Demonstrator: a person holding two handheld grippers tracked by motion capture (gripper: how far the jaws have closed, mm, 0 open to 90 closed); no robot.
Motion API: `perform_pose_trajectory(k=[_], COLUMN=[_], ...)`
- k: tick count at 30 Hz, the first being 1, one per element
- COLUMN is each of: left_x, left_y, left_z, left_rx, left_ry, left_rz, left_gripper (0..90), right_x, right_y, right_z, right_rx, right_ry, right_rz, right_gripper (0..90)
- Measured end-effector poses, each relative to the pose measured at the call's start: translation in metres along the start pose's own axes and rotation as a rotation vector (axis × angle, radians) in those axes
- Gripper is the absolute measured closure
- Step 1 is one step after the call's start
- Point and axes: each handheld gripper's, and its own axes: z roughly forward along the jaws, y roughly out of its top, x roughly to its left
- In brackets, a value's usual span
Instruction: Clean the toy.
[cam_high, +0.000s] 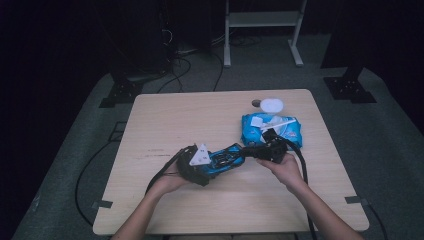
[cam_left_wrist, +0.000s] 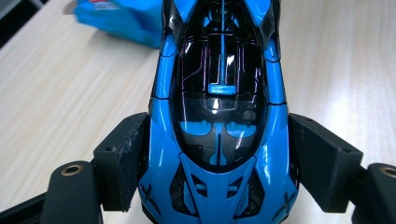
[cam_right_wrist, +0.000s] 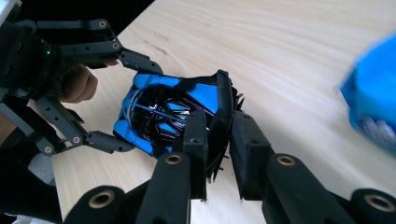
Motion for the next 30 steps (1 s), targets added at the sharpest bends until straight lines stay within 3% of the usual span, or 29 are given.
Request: perform_pose_trajectory(k=[8, 17, 23, 26, 30], left_x=[-0.018, -0.025, -0.021, -0.019, -0.016], left_y=[0.002, -0.005, -0.009, -0.01, -0.012], left_z=[0.021, 0.036, 0.043, 0.045, 0.045], left_rx=[0.05, 0.068, 0.08, 0.074, 0.069], left_ry=[-0.065, -0.139, -0.183, -0.198, -0.217], left_rz=[0.033, 0.012, -0.005, -0.022, -0.043], left_gripper=[24.3, 24.3, 24.2, 24.2, 24.0], right_x=[-0.013, -0.018, -0.017, -0.02, -0.019], right_y=[-0.039, -0.06, -0.066, -0.067, -0.066], right_z=[-0.006, -0.004, 0.003, 0.004, 0.002], right_rx=[0.012, 0.048, 0.077, 0.066, 0.067], right_ry=[-0.008, -0.014, -0.067, -0.059, -0.088], right_rz=[0.048, 0.064, 0.017, 0.021, -0.028], right_gripper=[75.6, 73.9, 70.7, 69.4, 58.6])
